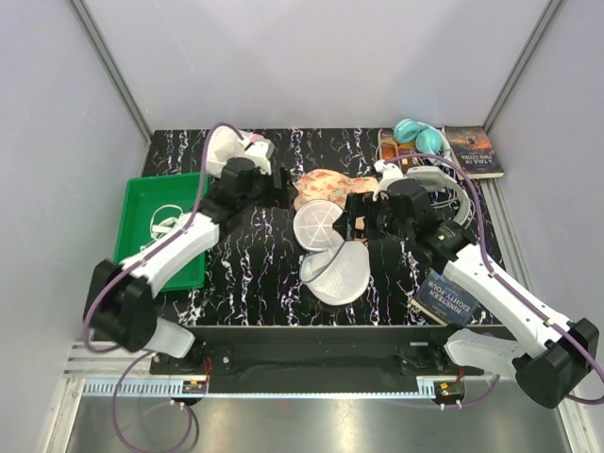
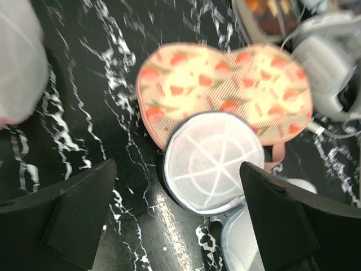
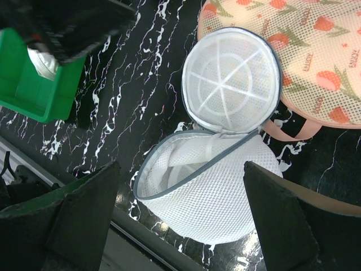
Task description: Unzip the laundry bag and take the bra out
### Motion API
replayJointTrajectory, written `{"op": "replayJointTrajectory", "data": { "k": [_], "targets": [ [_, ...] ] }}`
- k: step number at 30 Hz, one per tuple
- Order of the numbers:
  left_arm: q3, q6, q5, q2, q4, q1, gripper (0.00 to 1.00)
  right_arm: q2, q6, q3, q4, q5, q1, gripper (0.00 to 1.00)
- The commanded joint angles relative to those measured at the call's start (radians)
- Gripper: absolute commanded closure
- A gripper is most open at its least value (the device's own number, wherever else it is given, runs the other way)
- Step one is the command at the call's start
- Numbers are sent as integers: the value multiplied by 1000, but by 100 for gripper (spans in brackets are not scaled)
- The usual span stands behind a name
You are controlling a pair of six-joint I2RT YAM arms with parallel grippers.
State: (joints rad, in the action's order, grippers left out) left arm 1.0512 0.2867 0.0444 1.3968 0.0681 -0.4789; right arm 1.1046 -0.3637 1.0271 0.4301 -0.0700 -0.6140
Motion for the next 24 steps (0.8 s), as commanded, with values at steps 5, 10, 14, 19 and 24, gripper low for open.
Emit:
{"op": "replayJointTrajectory", "data": {
  "k": [5, 10, 14, 19, 24],
  "targets": [
    [73, -3, 210, 272, -117, 14, 15, 18, -18, -44, -83, -40, 5, 2],
    [40, 46, 379, 373, -235, 82, 25, 18, -15, -62, -90, -54, 7, 2],
    [-26, 127, 538, 433, -399, 147, 26, 24, -12, -59, -90, -65, 7, 2],
    [-7, 140, 560, 513, -426, 151, 26, 43, -11, -47, -91, -76, 7, 2],
    [-8, 140, 509, 542, -419, 154, 25, 46, -12, -44, -91, -86, 7, 2]
  ]
}}
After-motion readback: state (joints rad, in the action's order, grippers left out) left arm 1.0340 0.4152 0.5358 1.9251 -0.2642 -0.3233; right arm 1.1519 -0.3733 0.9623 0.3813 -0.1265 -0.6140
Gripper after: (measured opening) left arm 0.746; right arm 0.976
